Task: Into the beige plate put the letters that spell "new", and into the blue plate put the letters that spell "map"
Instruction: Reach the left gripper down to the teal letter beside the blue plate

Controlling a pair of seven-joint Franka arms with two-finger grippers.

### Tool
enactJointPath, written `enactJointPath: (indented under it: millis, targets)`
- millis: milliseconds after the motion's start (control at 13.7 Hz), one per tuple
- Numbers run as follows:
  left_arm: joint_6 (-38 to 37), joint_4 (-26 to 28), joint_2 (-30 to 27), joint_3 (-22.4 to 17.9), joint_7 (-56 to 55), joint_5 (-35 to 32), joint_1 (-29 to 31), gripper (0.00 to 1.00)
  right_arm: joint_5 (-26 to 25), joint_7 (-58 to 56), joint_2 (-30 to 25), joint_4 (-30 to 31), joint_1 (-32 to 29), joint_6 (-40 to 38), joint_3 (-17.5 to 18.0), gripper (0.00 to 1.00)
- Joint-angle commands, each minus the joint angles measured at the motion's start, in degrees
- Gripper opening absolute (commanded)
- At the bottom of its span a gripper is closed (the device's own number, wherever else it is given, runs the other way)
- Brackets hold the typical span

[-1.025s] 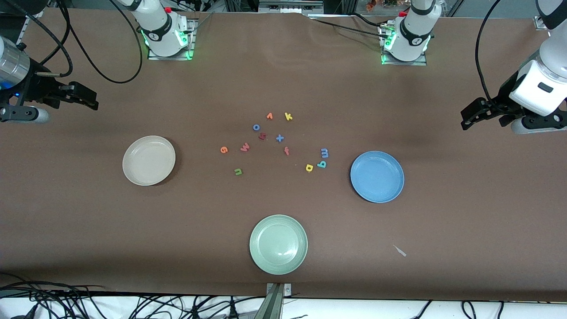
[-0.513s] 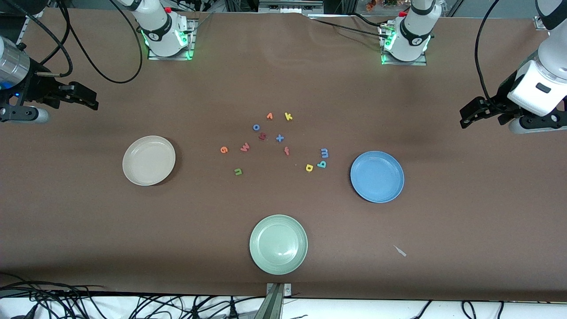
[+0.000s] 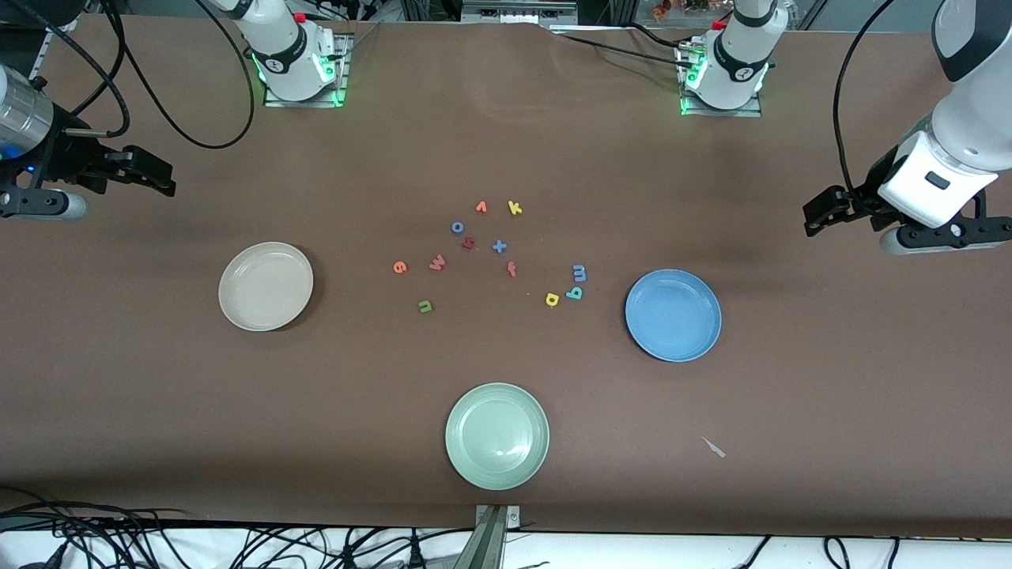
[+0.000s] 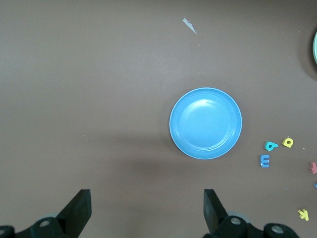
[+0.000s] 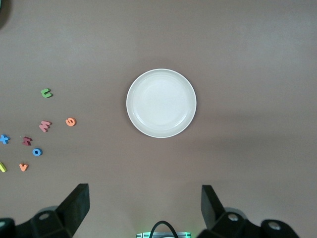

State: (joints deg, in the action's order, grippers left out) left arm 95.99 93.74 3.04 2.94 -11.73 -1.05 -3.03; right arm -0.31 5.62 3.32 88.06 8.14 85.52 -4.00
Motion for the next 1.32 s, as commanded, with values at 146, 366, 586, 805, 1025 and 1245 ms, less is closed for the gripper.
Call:
enactJointPath:
  millis: [146, 366, 586, 805, 1025, 1245]
  targets:
    - [-4.22, -1.98, -0.49, 2.77, 1.18, -1.23, -0.22, 1.00, -0.13, -0.08, -0.33, -0.34, -0.05, -0.27, -0.04, 1.00]
    - [-4.58, -5.75, -0.23, 4.61, 0.92, -1.32, -0.31, 1.00, -0.13, -0.08, -0.33, -0.34, -0.05, -0.27, -0.04, 1.00]
    - [-1.00, -6.38, 3.54, 4.71, 0.66, -0.97, -0.57, 1.00, -0.13, -0.08, -0.33, -0.34, -0.05, -0.27, -0.04, 1.00]
    - [4.20, -6.47, 8.28, 5.41, 1.09, -1.06, -0.66, 1.00, -0.13, -0.08, -0.33, -0.34, -0.05, -0.27, -0.04, 1.00]
    - [6.66, -6.46, 16.44, 9.87, 1.01, -1.59, -0.66, 1.00, -0.13, -0.08, -0.33, -0.34, 0.04, -0.27, -0.04, 1.00]
    - [12.36, -6.47, 22.34, 10.95, 0.57, -1.76, -5.04, 1.00, -0.04, 0.00, -0.33, -0.34, 0.04, -0.36, -0.04, 1.00]
